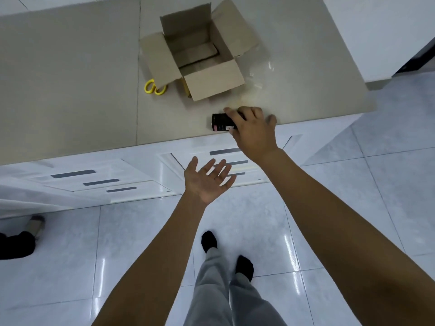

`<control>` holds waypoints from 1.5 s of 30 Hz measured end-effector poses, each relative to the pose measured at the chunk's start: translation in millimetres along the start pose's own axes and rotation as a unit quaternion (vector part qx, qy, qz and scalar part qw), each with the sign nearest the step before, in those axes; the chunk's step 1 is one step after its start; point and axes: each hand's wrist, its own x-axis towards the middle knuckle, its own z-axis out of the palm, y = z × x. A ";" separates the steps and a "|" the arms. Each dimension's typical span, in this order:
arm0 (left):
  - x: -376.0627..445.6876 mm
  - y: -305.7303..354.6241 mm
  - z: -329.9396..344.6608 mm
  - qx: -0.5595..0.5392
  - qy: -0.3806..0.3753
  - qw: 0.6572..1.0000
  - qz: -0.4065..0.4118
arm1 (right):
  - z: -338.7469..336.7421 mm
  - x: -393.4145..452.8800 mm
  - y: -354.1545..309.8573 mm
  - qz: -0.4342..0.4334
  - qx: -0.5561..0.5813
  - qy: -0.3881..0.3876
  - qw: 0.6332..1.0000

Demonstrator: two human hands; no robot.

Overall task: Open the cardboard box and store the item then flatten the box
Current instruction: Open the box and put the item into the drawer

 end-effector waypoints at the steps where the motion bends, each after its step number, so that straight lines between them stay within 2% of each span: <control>1: 11.9 -3.1 -0.1 -0.024 0.004 1.000 -0.002 | 2.0 1.3 0.7 0.003 -0.001 0.008 1.000; 7: 61.2 -14.0 4.5 -0.138 0.030 0.990 0.025 | 8.3 4.9 -0.4 0.011 0.004 0.030 0.999; 20: 107.7 -8.4 26.2 -0.176 0.019 0.982 0.072 | 15.0 -1.8 2.6 0.003 0.038 0.046 0.998; 27: 111.0 -17.9 14.4 -0.119 0.024 0.989 0.081 | 14.4 -1.5 4.7 -0.007 0.031 0.045 0.998; 32: 98.9 -30.2 -14.6 -0.097 0.015 0.993 0.059 | 15.6 -1.4 5.3 -0.015 0.022 0.047 0.999; 45: 50.7 -79.4 -76.3 -0.124 0.004 0.992 0.007 | 11.8 -7.4 8.7 -0.039 0.046 0.035 0.998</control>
